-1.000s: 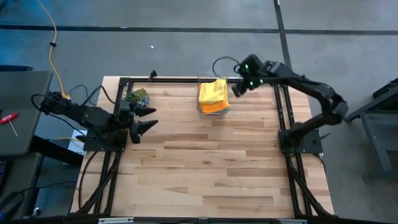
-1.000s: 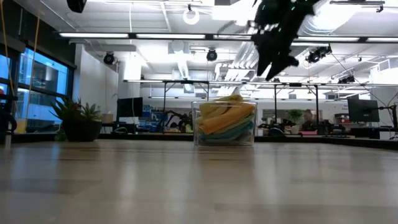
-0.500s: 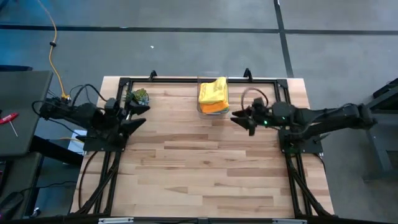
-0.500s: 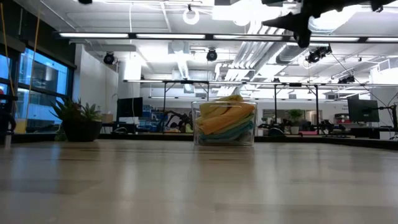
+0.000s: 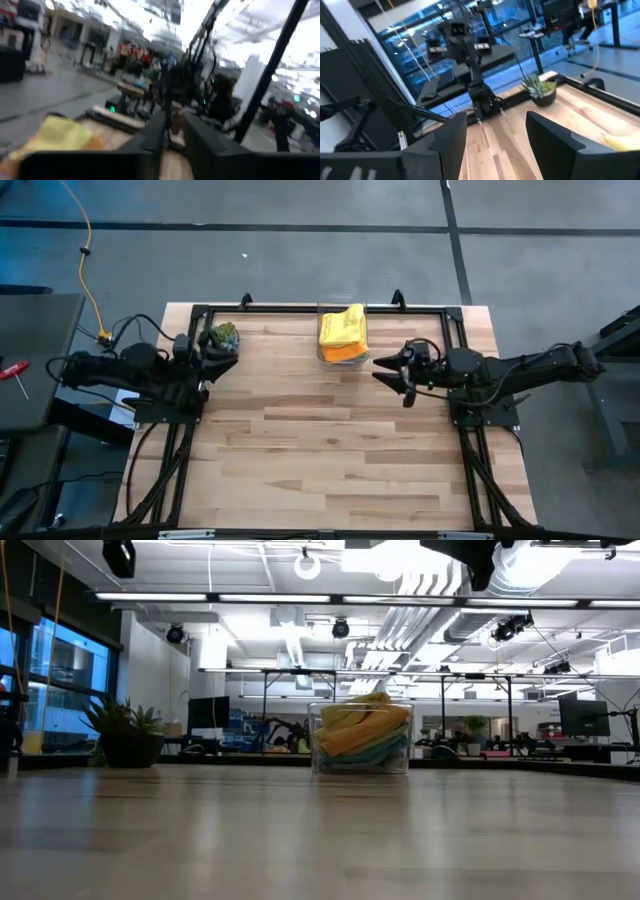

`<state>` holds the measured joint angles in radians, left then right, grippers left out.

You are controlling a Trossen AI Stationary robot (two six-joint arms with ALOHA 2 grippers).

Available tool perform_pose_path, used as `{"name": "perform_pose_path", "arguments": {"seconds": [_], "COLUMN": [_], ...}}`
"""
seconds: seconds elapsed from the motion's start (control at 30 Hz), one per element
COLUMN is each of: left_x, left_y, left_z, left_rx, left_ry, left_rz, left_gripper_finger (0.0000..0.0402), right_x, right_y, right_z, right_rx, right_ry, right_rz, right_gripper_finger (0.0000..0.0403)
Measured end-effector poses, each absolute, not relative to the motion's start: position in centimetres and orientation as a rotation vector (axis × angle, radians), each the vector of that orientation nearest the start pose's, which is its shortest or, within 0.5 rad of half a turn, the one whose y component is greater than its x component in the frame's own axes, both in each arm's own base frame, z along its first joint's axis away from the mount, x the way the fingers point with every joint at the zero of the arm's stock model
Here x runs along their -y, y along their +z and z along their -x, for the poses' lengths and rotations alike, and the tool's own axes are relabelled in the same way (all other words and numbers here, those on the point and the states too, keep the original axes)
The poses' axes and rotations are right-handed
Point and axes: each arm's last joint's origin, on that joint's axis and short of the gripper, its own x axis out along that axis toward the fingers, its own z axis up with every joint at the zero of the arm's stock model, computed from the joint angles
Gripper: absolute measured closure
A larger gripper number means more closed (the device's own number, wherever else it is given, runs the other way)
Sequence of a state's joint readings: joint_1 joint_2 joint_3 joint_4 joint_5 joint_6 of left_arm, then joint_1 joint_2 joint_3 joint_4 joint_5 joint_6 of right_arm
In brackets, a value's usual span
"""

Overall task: Fold microfiber towels
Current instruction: Return to Home Position

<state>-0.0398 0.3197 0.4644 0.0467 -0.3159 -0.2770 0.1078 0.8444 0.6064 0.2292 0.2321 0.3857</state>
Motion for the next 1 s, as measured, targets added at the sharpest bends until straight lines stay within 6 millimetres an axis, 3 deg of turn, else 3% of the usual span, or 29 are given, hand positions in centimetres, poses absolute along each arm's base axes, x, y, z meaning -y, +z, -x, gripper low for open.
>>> {"name": "perform_pose_path", "arguments": {"seconds": [0.1, 0.3, 0.77, 1.0], "left_x": [-0.3, -0.1, -0.7, -0.8], "left_y": [29.3, 29.3, 28.9, 25.8], "left_z": [-9.9, -10.3, -10.2, -9.7], "left_rx": [0.165, 0.154, 0.113, 0.132], "left_ry": [0.224, 0.195, 0.232, 0.175], "left_rz": [0.344, 0.365, 0.312, 0.335], "left_gripper_finger": [0.0390, 0.0399, 0.0402, 0.0402], "right_x": [-1.4, -1.4, -1.4, -1.4], "right_y": [30.3, 30.5, 30.4, 30.4], "right_z": [-19.2, -19.2, -19.2, -19.2], "right_rx": [0.044, 0.060, 0.051, 0.049], "right_ry": [-0.115, -0.112, -0.112, -0.113], "right_rz": [-0.380, -0.457, -0.407, -0.424], "right_gripper_finger": [0.0206, 0.0206, 0.0206, 0.0206]}}
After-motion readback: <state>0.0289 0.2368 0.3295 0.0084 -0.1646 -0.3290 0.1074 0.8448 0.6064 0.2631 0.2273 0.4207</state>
